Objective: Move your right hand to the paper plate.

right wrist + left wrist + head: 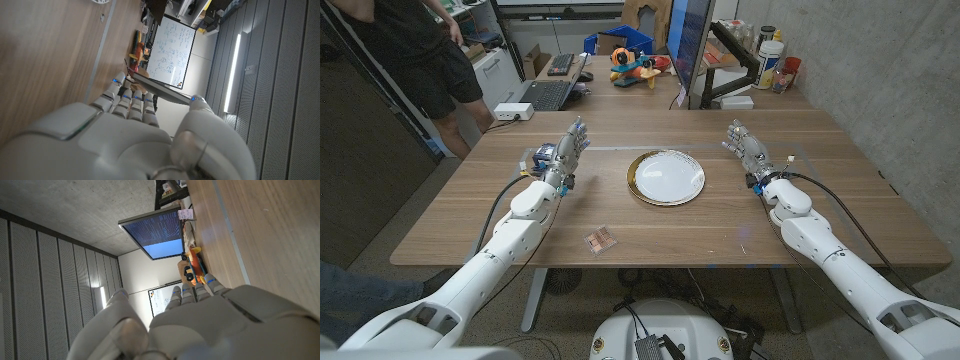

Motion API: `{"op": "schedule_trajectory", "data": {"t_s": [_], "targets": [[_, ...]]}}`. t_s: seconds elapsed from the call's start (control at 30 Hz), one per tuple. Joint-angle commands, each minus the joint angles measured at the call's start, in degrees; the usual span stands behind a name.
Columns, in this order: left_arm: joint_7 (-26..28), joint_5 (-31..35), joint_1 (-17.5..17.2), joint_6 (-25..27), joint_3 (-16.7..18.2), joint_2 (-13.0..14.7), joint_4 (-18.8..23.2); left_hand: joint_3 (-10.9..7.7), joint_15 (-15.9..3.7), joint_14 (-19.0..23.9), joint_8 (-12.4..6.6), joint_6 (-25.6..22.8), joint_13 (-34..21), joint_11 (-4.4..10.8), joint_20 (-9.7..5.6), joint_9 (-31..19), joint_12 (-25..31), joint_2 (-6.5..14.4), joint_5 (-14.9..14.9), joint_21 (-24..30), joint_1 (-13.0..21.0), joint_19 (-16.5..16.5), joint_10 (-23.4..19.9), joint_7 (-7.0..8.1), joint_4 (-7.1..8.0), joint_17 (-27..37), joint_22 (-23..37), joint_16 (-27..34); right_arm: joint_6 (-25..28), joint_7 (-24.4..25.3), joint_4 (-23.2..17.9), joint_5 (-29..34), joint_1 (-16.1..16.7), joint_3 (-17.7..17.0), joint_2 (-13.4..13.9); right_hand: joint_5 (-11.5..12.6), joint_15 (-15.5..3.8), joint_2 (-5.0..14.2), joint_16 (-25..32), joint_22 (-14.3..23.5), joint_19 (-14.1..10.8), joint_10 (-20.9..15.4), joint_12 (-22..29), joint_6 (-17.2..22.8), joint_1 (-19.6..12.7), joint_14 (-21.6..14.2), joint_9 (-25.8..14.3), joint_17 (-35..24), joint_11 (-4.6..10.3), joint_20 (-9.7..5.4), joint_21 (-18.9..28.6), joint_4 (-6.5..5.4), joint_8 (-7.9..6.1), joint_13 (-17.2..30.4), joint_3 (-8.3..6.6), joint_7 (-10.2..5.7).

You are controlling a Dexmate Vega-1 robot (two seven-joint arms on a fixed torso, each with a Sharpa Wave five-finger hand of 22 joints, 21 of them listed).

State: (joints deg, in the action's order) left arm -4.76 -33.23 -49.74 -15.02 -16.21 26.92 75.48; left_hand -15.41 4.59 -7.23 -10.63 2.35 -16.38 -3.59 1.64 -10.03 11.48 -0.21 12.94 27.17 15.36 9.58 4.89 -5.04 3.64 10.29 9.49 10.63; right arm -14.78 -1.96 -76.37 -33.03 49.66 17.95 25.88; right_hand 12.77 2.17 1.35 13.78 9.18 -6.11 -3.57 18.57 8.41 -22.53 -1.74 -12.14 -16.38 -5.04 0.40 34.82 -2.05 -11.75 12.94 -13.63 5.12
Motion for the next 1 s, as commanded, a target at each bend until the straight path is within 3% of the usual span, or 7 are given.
{"op": "schedule_trajectory", "data": {"t_s": [0.03,0.37,0.8,1.0], "targets": [[-7.7,10.9,-1.0,3.8,11.3,-8.7,-0.1,-0.37,0.05,-0.5,-0.21,0.0,-0.1,-0.04,0.16,-0.3,0.4,0.2,0.3,0.1,0.8,3.4,0.4,-0.52,-0.14,0.3,0.3,0.4,2.7,-4.4,-0.5,9.8,2.5,-8.3,-8.2,0.2,0.32,-0.11,0.3,0.1,-0.6,-0.2,0.0,0.8,-0.4,-0.1,-0.1,-0.2,-0.43,0.08,0.1,0.02,-0.35,0.0,-0.32,-0.04],[-12.5,18.5,-0.6,6.6,17.9,-14.7,-0.1,-0.49,0.13,-0.4,-0.28,-0.2,0.3,0.09,0.38,-0.3,0.4,0.4,0.2,-0.2,0.9,3.3,0.2,-0.57,-0.32,0.2,0.3,0.4,2.0,-8.4,1.5,15.7,1.9,-13.9,-13.7,0.3,0.19,-0.13,0.3,0.1,-0.8,-0.7,-0.2,1.1,-0.3,-0.4,0.1,0.1,-0.32,0.11,-0.4,0.07,-0.40,-0.3,-0.22,-0.23],[-14.9,24.4,-0.5,7.5,22.0,-19.1,2.1,-0.58,0.38,0.2,-0.46,-0.8,0.8,-0.11,0.55,-0.3,0.5,0.7,0.0,-0.8,1.1,3.3,-0.2,-0.74,-0.59,0.2,0.3,0.7,0.8,-11.7,2.7,19.5,1.7,-18.0,-17.2,0.3,0.12,-0.11,0.3,0.1,-0.9,-1.2,-0.6,1.4,-0.2,-0.7,0.3,0.4,-0.23,0.17,-1.0,0.18,-0.45,-0.6,-0.17,-0.39],[-15.6,25.8,0.5,7.9,22.9,-20.4,1.2,-0.61,0.47,0.5,-0.54,-1.2,1.0,-0.24,0.62,-0.3,0.7,0.8,0.0,-1.0,1.2,3.1,-0.7,-0.89,-0.73,0.2,0.3,0.8,0.6,-12.8,4.5,20.7,0.7,-19.0,-17.9,0.3,0.04,-0.05,0.3,0.1,-0.9,-1.3,-0.7,1.5,-0.2,-0.8,0.4,0.5,-0.25,0.18,-1.3,0.23,-0.44,-0.8,-0.18,-0.49]]}}
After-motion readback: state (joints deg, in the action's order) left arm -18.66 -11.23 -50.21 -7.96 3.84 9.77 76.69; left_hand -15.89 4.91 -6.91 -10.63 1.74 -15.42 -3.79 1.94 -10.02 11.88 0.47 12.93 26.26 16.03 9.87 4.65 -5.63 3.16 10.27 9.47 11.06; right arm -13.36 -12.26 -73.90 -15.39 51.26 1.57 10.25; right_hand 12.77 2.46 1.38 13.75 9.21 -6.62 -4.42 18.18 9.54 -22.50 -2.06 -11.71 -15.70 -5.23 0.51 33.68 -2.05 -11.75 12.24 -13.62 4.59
